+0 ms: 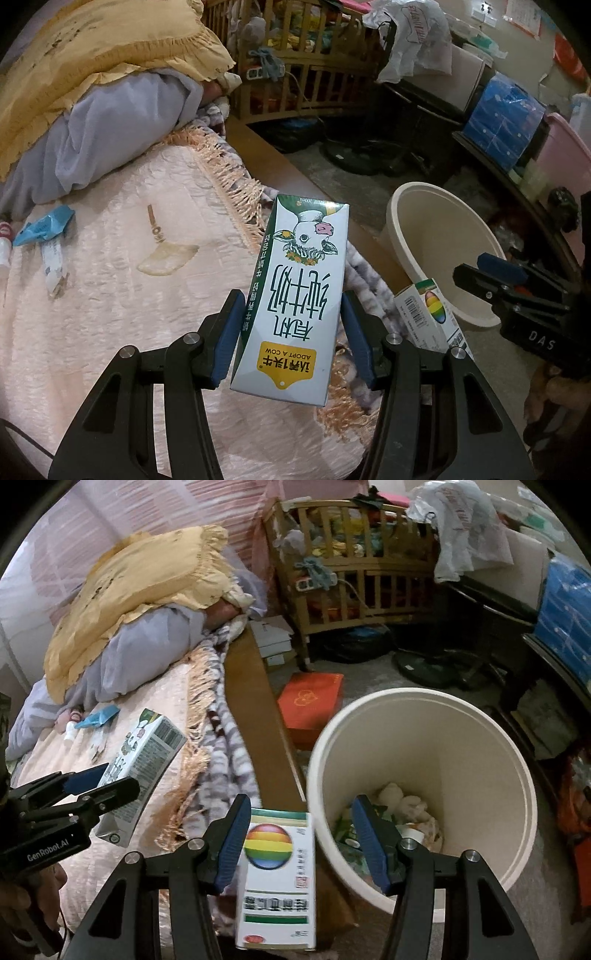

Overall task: Collect trash
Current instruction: 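Lift the carton and rainbow box and carry both toward the cream bucket, then hold both items over the cream bucket and open both grippers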

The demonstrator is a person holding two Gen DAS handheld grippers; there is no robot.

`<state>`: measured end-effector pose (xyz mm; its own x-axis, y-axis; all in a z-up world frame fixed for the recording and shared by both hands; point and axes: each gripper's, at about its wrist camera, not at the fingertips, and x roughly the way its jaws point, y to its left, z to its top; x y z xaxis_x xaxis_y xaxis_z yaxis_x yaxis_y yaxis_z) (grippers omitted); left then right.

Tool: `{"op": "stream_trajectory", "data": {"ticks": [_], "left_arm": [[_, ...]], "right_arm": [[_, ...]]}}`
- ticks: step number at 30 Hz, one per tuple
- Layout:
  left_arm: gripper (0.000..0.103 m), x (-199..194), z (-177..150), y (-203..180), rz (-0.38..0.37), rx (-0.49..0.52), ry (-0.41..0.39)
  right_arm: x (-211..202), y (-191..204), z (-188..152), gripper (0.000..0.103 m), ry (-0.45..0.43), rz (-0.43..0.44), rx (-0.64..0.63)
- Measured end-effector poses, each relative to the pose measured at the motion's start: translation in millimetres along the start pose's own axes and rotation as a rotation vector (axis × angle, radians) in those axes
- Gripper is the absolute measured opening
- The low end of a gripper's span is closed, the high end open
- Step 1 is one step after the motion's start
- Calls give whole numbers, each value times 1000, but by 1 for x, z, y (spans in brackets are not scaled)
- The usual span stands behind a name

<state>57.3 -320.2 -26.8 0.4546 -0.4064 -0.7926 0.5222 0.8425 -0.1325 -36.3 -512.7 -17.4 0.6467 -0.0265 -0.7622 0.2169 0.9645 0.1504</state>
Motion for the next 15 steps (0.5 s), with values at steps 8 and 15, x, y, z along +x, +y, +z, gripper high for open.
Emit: {"op": "stream_trajectory", "data": {"ticks": [8,15], "left_arm": [[52,9,-5,5,6,-9,27],[52,10,-6,12,18,-32,29]], "right_arm": [[4,-17,-5,55,58,76,74],[15,7,-33,58,160,111,-5]]}}
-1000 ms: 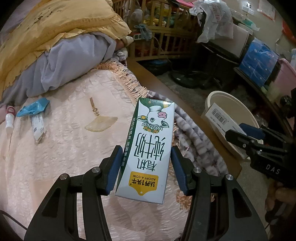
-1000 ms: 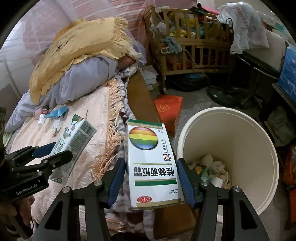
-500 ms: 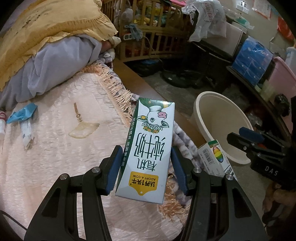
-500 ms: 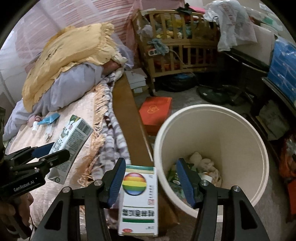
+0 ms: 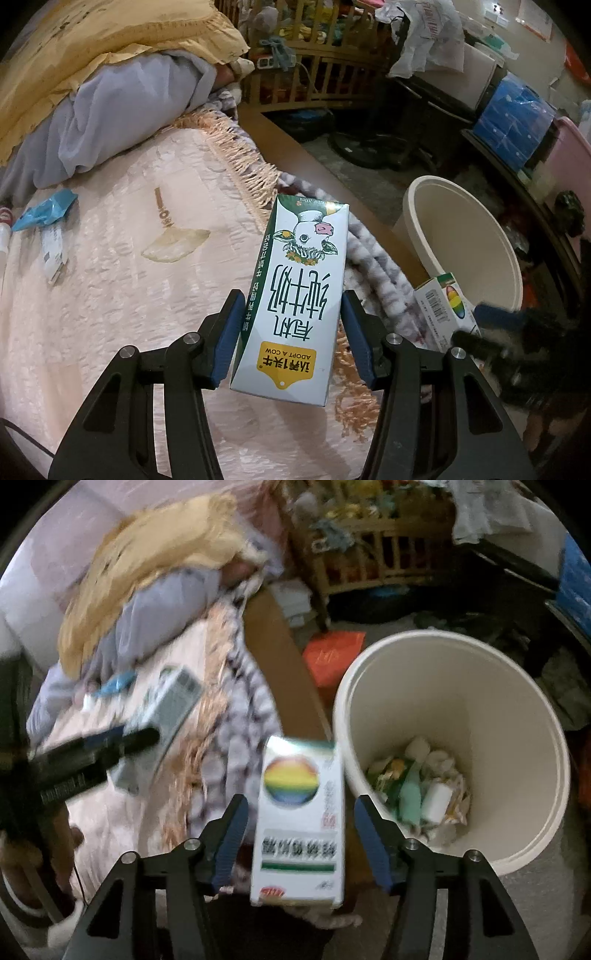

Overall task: Collect trash
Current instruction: 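Hold both items over the cream bucket and open both grippers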

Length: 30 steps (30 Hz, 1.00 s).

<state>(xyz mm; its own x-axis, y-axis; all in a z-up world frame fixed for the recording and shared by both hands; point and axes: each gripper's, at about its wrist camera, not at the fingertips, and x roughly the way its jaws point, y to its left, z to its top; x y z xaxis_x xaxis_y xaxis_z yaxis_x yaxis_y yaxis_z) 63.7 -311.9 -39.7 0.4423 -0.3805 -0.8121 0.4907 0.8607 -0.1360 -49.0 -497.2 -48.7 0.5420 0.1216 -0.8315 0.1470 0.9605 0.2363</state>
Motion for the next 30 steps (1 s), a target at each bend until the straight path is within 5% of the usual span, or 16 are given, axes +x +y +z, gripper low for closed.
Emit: {"op": "stream_trajectory", "data": {"ticks": [5,17,30], "left_arm": [[52,-1,-2,1,5,-1,1],[52,-4,8,-31,-45,51,-12],[52,8,32,-85,-111,137,-18]], "right_arm": [[20,1,-12,54,44,-12,8],[-28,-7,8,50,-137,-80,-8],[-41,-59,21,50,-161,-179,85]]}}
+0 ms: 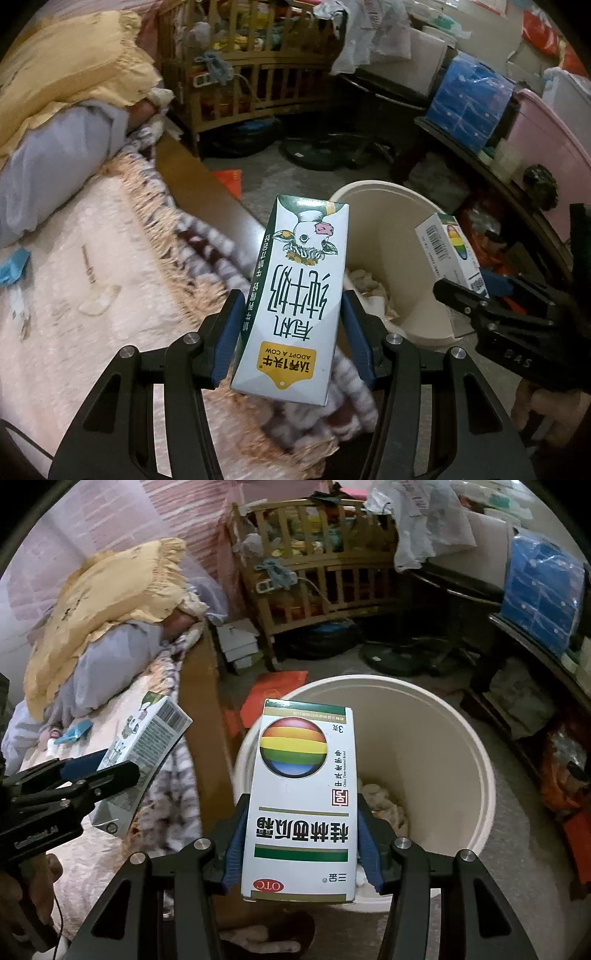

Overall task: Collect trash
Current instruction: 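Hold both items over the cream bucket and open both grippers, then move both open grippers back over the bed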

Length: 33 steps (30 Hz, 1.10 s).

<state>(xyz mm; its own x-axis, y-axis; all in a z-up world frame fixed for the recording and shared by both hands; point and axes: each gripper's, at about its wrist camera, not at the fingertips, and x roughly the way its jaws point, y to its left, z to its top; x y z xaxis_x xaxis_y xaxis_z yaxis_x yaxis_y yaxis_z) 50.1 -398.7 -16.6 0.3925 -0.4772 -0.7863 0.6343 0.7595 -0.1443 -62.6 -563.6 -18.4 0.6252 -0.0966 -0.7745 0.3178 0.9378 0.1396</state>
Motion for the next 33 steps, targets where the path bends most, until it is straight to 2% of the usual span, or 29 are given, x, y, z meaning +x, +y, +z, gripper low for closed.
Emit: {"op": "stream_trajectory", "data": {"ticks": [14,17,19,20,22,28,33], "left_arm": [[52,27,15,-31,-97,15,43],[52,31,19,-36,-144,-1,46],[53,33,21,-35,-216,-42,41],[56,33,22,-34,-244,-60,44],[65,34,22,-33,-286,-82,47],[66,23,14,-15,-236,-87,34],[66,7,1,22,-115,-111,10]], "right_arm": [[14,-39,-1,50,23,-41,86],[17,-47,0,52,25,-67,109],[18,-50,1,57,20,-90,120],[18,-52,1,63,14,-93,132],[17,-55,0,64,8,-88,155],[16,-43,-1,64,23,-83,122],[15,-18,2,64,16,-68,70]]}}
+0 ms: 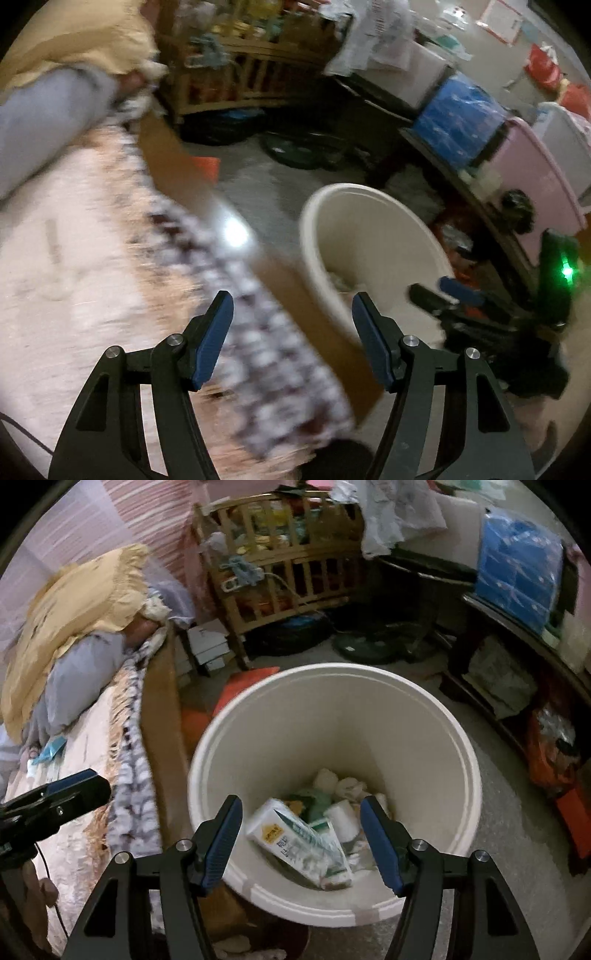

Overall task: Collect trash
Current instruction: 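Move both open grippers back over the bed, then grasp the white medicine box with the left gripper while the right gripper grasps the blue wrapper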

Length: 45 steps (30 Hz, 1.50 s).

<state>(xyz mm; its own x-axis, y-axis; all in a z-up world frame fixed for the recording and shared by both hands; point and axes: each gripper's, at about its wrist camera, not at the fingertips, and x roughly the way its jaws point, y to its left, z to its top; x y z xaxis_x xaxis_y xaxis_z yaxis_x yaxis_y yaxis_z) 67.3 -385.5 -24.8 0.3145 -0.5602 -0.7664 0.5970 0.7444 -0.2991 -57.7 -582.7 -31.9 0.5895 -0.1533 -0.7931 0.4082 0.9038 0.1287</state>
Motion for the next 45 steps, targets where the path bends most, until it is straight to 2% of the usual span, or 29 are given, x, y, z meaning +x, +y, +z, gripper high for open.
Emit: {"op": "stream_trajectory", "data": {"ticks": [5,10,15,21,24,28,30,31,32,36,41,45], "left_arm": [[66,-28,-14,54,113,-58,-34],[66,-54,-32,123,276,-138,-45],[66,-80,-38,217,410,-316,-74],[66,-79,-33,313,488,-508,-77],[66,-65,-23,345,505,-545,-59],[66,-42,-9,370,516,-542,-2],[64,-35,-10,378,555,-536,21],[49,-36,-13,380,560,-524,18],[45,-39,-17,381,556,-512,14],[45,-75,-52,386,526,-535,-17],[45,-117,-95,390,555,-550,-22],[45,-141,-126,391,560,-569,-23]], "right_arm": [[3,46,4,64,10,76,-66],[11,111,8,64,34,179,-175],[23,178,11,64,61,268,-263],[38,243,15,64,77,337,-357],[49,269,20,64,90,356,-400],[66,302,24,64,106,369,-458],[72,314,26,64,109,378,-480],[74,319,27,64,111,385,-491],[76,325,27,64,111,394,-503],[85,360,29,64,101,439,-577],[100,423,33,65,63,526,-702],[120,482,38,66,65,573,-792]]}}
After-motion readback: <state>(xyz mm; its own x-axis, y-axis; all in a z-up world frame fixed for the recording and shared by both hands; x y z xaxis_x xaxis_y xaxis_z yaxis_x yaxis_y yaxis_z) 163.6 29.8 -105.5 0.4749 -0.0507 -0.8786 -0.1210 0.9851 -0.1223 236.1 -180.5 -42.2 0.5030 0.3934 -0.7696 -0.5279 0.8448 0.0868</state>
